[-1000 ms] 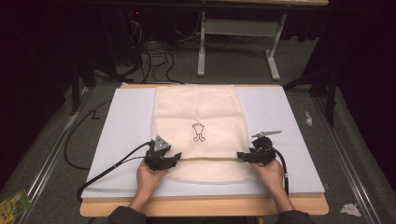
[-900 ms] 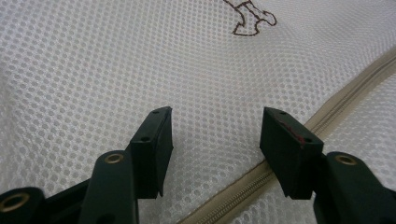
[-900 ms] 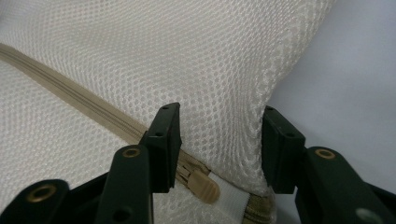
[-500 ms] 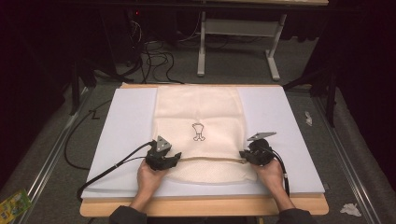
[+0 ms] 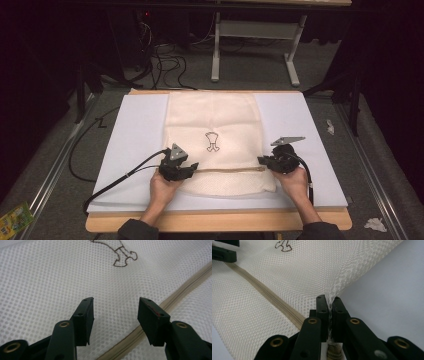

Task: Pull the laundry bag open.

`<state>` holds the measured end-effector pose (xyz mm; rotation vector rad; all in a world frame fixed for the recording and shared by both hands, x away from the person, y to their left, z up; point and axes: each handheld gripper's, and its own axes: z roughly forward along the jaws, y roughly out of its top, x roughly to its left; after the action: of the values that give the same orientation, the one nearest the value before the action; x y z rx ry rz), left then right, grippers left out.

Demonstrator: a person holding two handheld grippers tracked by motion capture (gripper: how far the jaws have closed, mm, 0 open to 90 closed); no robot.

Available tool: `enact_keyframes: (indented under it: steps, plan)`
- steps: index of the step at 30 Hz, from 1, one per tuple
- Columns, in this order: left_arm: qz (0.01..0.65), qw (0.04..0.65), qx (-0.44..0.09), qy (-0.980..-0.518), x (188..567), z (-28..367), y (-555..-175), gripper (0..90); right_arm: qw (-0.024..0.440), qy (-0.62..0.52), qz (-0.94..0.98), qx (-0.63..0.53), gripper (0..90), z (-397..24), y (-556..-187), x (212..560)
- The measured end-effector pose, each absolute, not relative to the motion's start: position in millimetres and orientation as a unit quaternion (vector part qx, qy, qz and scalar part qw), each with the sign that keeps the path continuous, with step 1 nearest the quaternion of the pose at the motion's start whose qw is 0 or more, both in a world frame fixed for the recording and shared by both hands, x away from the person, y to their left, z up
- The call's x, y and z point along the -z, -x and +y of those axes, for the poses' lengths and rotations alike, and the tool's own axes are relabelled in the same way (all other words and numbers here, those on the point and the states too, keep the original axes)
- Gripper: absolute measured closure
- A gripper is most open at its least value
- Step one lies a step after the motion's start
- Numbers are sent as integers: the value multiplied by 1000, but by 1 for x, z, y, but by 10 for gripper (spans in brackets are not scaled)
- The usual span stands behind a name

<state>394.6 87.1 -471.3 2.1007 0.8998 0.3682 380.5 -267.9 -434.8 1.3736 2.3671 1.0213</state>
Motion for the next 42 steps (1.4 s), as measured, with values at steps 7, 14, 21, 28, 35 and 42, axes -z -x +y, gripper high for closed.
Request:
enact_keyframes:
  steps: [7,14,21,28,35,42]
  plan:
    - [341,412,-124,-835,467,69,-395,511,107,-463,805,-355,880,-267,-380,427]
    - [325,414,-112,-843,464,53,-395,539,108,-459,805,-361,880,-267,-380,422]
    - [313,415,-105,-848,461,40,-395,553,108,-455,805,-364,880,-266,-381,418]
    - [302,414,-101,-853,460,29,-393,557,108,-452,805,-369,880,-264,-381,413]
    - [293,412,-99,-857,459,19,-394,559,105,-449,805,-374,880,-264,-381,410]
    - [280,411,-93,-863,458,8,-393,561,101,-451,803,-376,880,-263,-381,409]
